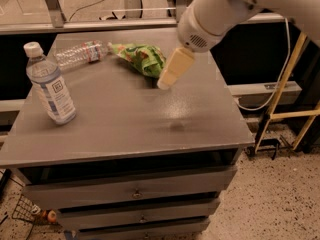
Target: Move green rice chip bag near blue plastic bottle
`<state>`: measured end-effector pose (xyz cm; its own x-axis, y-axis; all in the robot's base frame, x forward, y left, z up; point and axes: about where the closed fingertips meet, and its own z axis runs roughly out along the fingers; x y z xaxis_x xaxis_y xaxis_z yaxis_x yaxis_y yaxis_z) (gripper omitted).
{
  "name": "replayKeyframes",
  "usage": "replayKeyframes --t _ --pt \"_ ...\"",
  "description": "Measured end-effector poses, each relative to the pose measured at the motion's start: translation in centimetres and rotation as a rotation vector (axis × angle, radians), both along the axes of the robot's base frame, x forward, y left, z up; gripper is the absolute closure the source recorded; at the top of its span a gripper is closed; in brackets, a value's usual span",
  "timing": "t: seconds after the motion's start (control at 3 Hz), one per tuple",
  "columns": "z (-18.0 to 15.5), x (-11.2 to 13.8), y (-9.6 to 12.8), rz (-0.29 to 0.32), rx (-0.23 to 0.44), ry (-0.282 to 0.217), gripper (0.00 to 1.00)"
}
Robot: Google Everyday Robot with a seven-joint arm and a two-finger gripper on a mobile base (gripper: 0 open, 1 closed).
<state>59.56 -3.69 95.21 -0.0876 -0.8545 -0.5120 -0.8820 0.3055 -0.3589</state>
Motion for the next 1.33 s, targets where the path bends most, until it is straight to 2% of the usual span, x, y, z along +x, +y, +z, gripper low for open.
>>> replayKeyframes --t 0.33,0.67,1.33 --pt "-1.5 1.7 2.6 -0.042 -0.035 0.012 0.00" --pt "-2.7 3.9 4.9 -0.108 -0.028 0.045 0.00" --pt "-5.3 6.4 8.9 -0.137 0.060 0.150 0.00"
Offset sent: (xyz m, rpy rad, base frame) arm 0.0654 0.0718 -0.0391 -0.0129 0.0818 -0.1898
